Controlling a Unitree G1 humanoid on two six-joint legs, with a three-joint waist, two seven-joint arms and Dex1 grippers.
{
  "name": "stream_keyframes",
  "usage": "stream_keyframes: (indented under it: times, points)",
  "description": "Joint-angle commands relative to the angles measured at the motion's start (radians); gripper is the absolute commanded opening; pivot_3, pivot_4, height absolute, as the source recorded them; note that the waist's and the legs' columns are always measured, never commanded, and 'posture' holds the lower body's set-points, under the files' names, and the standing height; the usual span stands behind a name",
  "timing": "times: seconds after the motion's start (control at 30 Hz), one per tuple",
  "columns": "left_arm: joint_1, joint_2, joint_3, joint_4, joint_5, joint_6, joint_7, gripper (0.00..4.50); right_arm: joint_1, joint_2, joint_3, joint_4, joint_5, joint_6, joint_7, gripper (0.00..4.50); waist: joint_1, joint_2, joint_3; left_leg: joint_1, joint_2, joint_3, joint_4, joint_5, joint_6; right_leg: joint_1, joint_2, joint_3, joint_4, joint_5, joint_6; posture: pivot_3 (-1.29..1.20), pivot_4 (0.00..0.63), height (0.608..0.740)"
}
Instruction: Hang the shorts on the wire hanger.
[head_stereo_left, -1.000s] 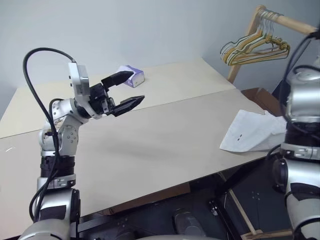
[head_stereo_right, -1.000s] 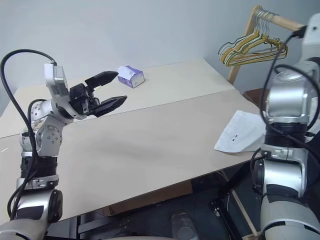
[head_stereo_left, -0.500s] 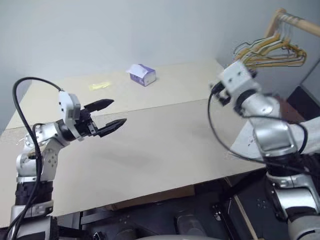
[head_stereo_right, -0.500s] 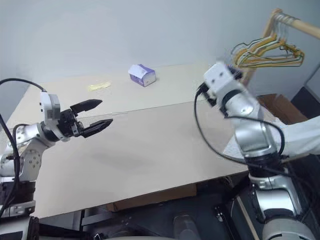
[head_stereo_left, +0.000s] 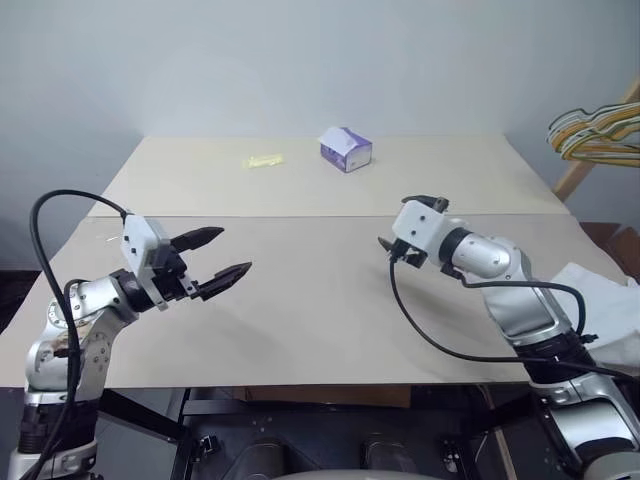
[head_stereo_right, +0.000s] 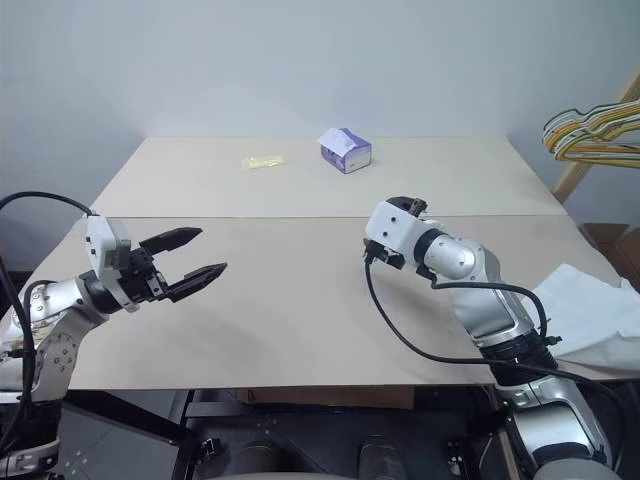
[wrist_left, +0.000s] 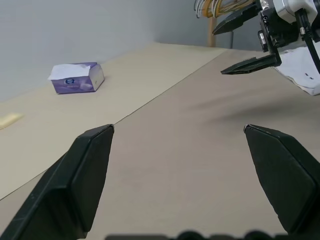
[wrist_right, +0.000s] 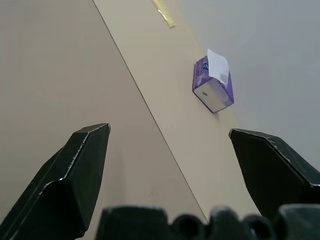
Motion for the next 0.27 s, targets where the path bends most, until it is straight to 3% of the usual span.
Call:
stream_keyframes:
  times: [0.03, 0.27]
  points:
    - [-0.001, 0.011, 0.012, -0.036, -0.004, -0.002, 0.012, 4.5, -0.011, 0.009, -0.024, 0.007, -0.03, -0.02, -0.015, 4.46, 0.003, 0.0, 0.0, 0.0, 0.0, 0.0, 0.0, 0.0, 0.0, 0.0, 0.0, 0.0, 0.0, 0.0, 0.0, 0.1, 0.0, 0.74]
    - [-0.008, 0.0, -0.012, -0.016, 0.014, -0.011, 0.017, 4.5, 0.012, 0.009, -0.03, -0.001, -0.036, -0.028, 0.007, 4.46, 0.004, 0.0, 0.0, -0.001, 0.0, 0.0, 0.0, 0.0, 0.0, 0.0, 0.0, -0.001, 0.0, 0.0, 0.0, 0.11, 0.0, 0.74]
